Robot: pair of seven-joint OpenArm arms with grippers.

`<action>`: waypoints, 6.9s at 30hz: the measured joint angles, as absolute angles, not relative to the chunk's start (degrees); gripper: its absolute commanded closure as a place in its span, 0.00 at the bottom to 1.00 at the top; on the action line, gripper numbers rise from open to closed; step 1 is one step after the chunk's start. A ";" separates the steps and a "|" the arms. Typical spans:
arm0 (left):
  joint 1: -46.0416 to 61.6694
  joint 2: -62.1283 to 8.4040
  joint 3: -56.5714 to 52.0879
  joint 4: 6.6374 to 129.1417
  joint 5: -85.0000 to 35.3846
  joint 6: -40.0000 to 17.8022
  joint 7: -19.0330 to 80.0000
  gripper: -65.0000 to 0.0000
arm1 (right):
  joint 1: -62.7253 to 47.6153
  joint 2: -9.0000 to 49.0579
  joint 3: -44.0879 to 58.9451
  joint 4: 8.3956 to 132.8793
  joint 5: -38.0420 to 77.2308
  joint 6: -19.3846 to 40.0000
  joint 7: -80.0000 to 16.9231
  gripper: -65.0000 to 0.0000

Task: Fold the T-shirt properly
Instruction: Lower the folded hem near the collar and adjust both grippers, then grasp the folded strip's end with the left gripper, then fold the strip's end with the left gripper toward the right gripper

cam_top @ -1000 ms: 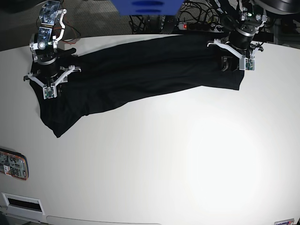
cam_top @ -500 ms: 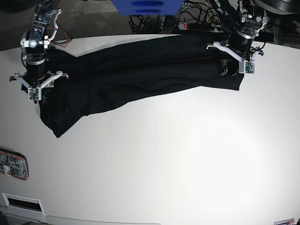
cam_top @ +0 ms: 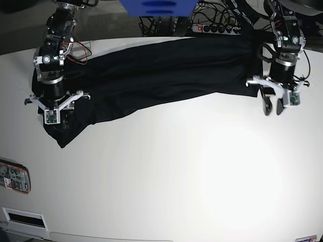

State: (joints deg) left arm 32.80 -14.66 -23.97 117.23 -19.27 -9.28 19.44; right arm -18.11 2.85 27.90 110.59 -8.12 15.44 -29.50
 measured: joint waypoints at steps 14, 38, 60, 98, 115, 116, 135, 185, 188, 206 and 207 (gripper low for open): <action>32.64 -13.19 -15.44 104.16 -19.16 -9.21 19.70 0.70 | -10.20 2.87 25.61 98.21 -7.77 15.55 -28.27 0.71; 27.75 -16.23 -18.46 86.98 -23.00 -14.92 10.55 0.70 | -5.43 6.57 35.68 70.30 9.39 17.34 -17.50 0.71; 18.22 -16.86 -14.44 82.02 -20.78 -10.50 11.03 0.70 | -8.51 6.31 30.44 96.97 7.38 15.75 -20.93 0.70; 32.08 -25.56 -29.80 107.07 -45.06 -26.79 26.11 0.46 | -24.69 6.85 22.65 110.43 7.25 15.40 -13.08 0.36; 28.71 -25.36 -40.32 79.20 -48.84 -39.57 37.12 0.46 | -24.95 6.85 22.70 110.41 7.25 15.46 -13.15 0.36; 27.86 -25.41 -39.38 77.95 -49.36 -39.75 36.38 0.46 | -24.93 6.85 22.70 110.41 7.25 15.40 -13.13 0.36; 20.45 -21.96 -24.67 70.98 -55.35 -42.44 30.39 0.46 | -24.97 6.85 22.65 110.41 7.25 15.42 -13.15 0.36; 14.13 -18.63 -30.44 94.45 -35.64 -22.44 33.28 1.00 | -25.08 6.83 22.48 110.41 7.22 15.42 -13.61 0.36; 13.61 -15.75 -30.28 96.99 -35.33 -20.86 33.32 1.00 | -25.12 6.90 22.02 110.41 7.25 15.31 -13.58 0.36; 10.35 -4.01 -17.76 98.19 -34.68 -19.90 33.21 1.00 | -25.08 7.03 18.09 110.41 7.22 15.40 -13.61 0.36; 10.37 -4.19 -16.95 98.19 -34.65 -19.81 33.19 1.00 | -25.10 7.01 18.09 110.41 7.25 15.40 -13.61 0.36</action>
State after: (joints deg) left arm 10.37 -4.19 -16.95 98.19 -34.65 -19.81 33.19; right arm -25.10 7.01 18.09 110.41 7.25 15.40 -13.61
